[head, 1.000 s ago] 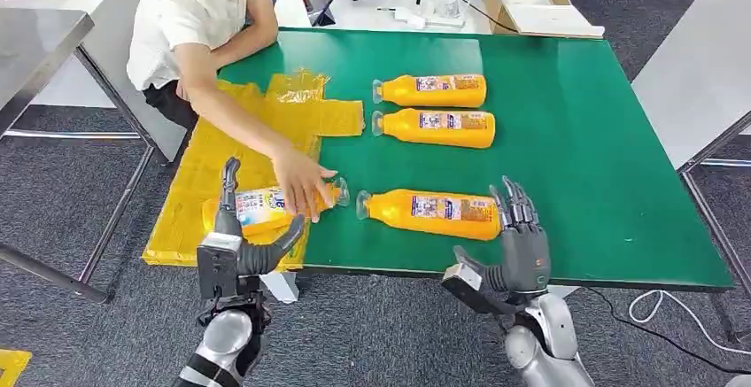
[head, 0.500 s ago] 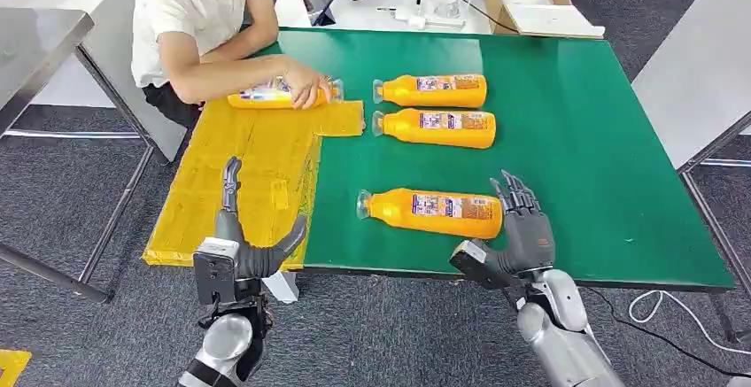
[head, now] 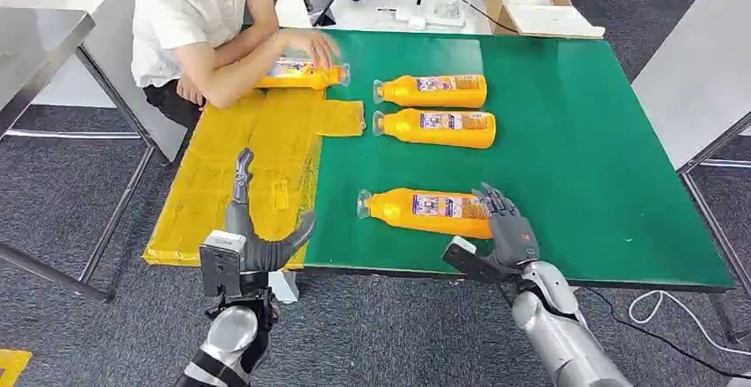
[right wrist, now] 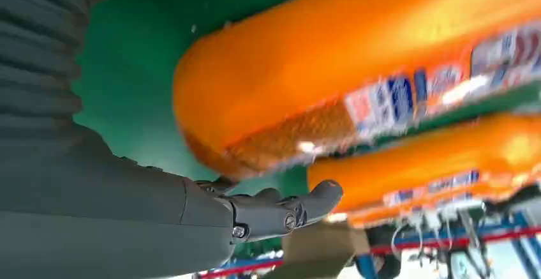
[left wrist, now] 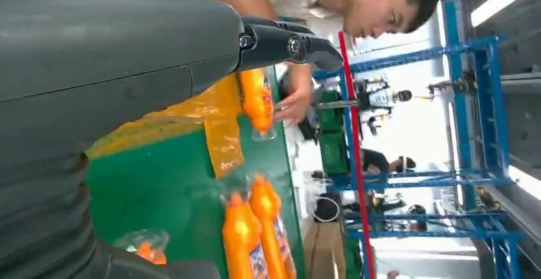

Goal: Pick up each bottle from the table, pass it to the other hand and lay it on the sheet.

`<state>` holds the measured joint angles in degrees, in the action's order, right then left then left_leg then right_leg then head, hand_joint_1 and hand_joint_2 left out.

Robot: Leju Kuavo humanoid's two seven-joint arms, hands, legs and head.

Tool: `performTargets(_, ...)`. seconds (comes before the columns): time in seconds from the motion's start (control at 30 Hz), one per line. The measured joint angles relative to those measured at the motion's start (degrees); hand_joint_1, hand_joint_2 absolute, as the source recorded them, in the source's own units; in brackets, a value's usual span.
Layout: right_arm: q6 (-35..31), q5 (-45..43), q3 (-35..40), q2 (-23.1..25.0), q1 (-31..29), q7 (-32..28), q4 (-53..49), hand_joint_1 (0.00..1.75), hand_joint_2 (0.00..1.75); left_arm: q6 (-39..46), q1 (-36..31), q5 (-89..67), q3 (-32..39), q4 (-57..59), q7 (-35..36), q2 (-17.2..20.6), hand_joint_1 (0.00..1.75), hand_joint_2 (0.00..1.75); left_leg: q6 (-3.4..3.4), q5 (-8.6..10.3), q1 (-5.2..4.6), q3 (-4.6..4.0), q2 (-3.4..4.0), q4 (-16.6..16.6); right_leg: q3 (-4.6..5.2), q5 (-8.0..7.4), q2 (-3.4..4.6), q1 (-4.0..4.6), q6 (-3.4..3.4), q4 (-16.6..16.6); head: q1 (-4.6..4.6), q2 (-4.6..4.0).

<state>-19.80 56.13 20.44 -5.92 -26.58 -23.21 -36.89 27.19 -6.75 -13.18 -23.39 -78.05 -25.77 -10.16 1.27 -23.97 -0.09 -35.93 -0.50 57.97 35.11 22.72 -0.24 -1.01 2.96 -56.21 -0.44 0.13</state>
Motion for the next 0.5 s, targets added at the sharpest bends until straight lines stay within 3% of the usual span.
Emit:
performTargets(0.3,9.5,2.2,3.2,0.5,-7.0,7.3,7.6,0.0,1.75,-1.7,-1.9,0.7,-1.7,1.2,0.0,0.0,0.0,1.75,0.0,-0.01,0.0,0.08,0.04,0.0,-0.03,0.0,0.02,0.0,0.0,0.0,0.02,0.0)
performTargets(0.5,10.5,3.7,5.4,0.6,-9.2,9.0,9.9,0.0,1.75,-1.9,-2.4,0.9,-2.5,1.6,0.0,0.0,0.0,1.75,0.0,-0.01,0.0,0.24,0.06,0.0,-0.19,-0.01,0.02,0.0,0.0,0.0,0.02,0.0)
